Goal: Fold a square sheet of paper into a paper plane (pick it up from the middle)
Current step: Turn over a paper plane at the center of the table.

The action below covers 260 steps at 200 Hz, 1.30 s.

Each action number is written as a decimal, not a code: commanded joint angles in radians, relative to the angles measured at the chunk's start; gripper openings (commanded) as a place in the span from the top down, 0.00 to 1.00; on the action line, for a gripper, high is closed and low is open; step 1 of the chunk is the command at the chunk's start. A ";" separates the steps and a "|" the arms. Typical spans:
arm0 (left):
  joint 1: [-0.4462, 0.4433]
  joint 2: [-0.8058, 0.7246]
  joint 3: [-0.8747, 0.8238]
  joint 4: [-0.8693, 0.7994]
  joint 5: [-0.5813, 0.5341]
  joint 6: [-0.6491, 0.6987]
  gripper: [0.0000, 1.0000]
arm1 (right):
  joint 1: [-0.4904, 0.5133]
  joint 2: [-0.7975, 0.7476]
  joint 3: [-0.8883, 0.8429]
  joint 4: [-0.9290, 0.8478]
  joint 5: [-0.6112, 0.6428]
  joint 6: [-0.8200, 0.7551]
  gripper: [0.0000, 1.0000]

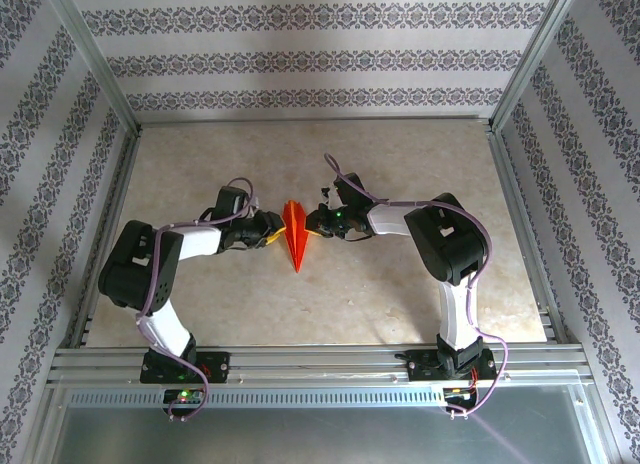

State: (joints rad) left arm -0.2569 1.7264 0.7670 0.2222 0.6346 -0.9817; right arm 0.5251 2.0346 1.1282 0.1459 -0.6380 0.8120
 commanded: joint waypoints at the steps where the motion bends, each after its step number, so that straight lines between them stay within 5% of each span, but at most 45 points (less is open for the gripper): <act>1: -0.017 0.024 0.035 0.036 0.033 -0.001 0.73 | -0.013 0.015 0.000 -0.011 -0.017 -0.015 0.88; 118: -0.017 0.047 0.087 -0.112 -0.020 0.067 0.98 | -0.014 0.031 0.047 -0.066 0.009 -0.025 0.83; 260: -0.021 0.026 0.012 -0.014 -0.088 0.028 1.00 | -0.042 -0.045 -0.061 -0.022 0.090 0.034 0.89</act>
State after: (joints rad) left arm -0.2630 1.7550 0.7948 0.1638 0.5648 -0.9382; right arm 0.4862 2.0109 1.0836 0.1146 -0.5648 0.8314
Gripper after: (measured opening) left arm 0.048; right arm 0.102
